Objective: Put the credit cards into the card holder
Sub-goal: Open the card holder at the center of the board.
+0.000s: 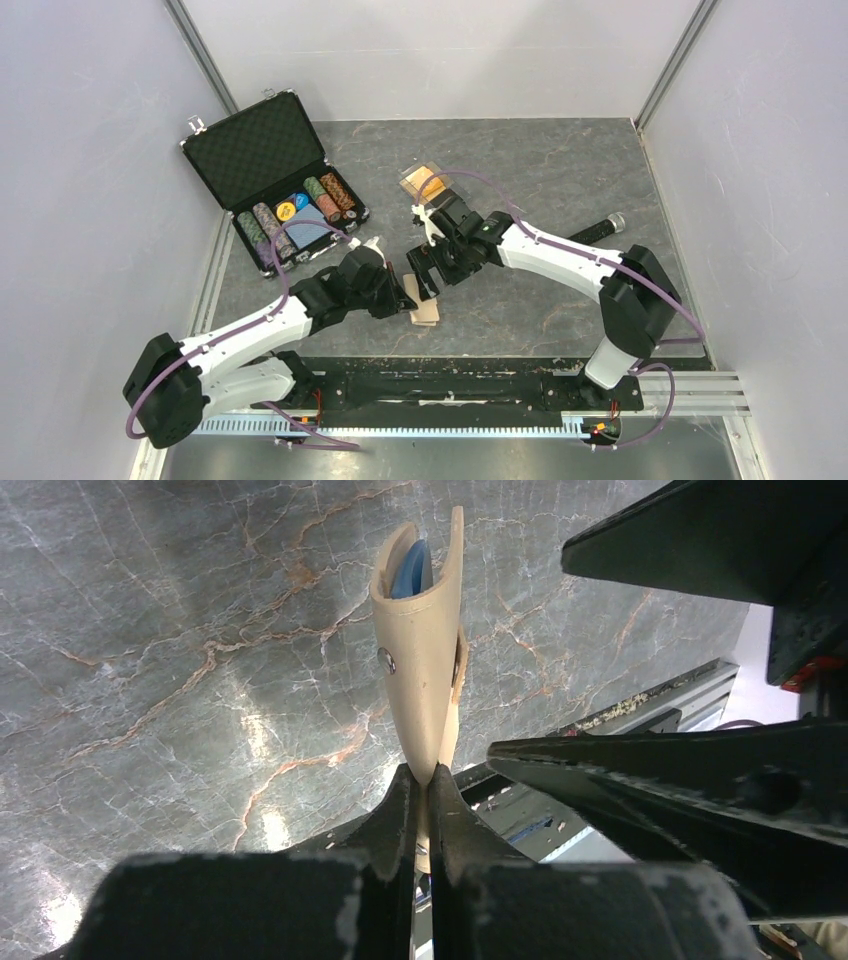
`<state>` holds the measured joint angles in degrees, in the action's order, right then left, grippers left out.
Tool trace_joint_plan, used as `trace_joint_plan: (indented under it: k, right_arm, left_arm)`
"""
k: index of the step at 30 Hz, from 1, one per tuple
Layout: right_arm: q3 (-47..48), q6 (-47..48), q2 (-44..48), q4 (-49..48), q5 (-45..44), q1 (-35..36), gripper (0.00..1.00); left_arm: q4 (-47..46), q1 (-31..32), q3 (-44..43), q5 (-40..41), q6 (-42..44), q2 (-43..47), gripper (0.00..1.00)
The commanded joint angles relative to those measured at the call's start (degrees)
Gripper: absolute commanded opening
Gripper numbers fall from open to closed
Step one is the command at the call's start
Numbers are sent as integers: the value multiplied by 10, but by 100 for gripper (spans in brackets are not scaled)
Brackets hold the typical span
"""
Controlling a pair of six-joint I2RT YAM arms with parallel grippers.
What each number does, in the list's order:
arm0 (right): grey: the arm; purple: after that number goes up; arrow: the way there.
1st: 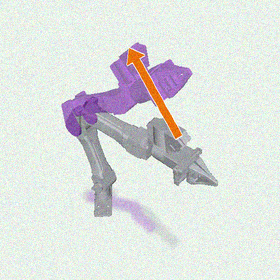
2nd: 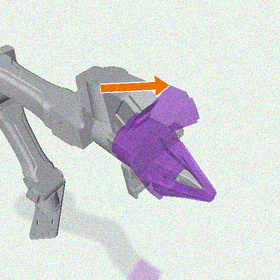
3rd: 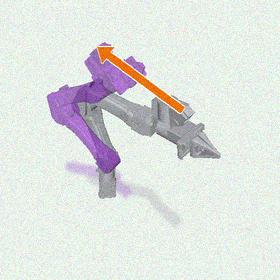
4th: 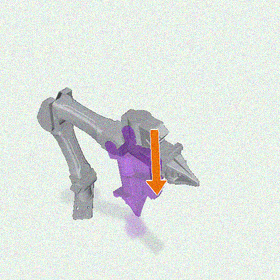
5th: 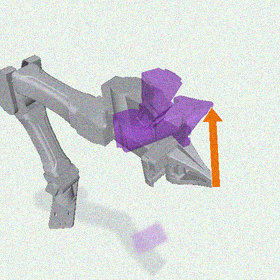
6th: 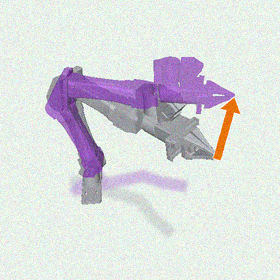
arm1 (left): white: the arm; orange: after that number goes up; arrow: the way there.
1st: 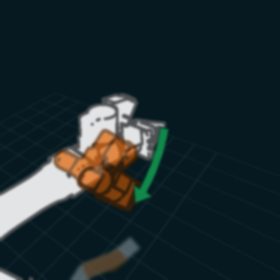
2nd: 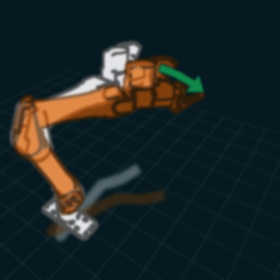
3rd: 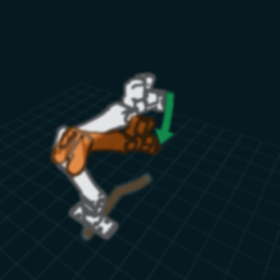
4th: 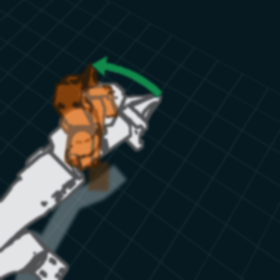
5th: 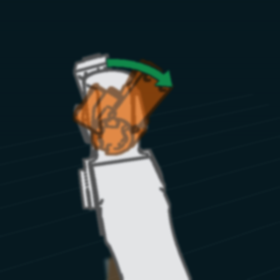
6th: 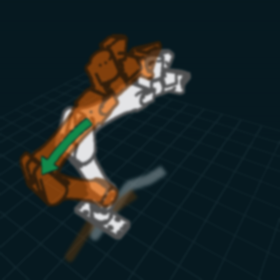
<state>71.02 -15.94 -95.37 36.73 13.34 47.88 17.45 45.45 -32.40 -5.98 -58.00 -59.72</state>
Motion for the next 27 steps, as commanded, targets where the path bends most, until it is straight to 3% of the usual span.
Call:
trace_joint_plan:
  k: [1, 6, 15, 27]
  right_arm:
    - [17, -21, -16, -31, -9, 11, 98]
    - [12, -22, -29, -39, -47, 19, 96]
    - [-3, -19, -52, -27, -130, 20, 79]
    - [-43, 9, -33, 11, -230, 4, 77]
  left_arm:
    - [-1, 3, -21, 11, 9, 15, 2]
    - [0, 3, -21, 9, 7, 16, 2]
    - [-1, 4, -21, 5, 5, 15, 2]
    - [-1, 4, -22, 8, 4, 19, 2]
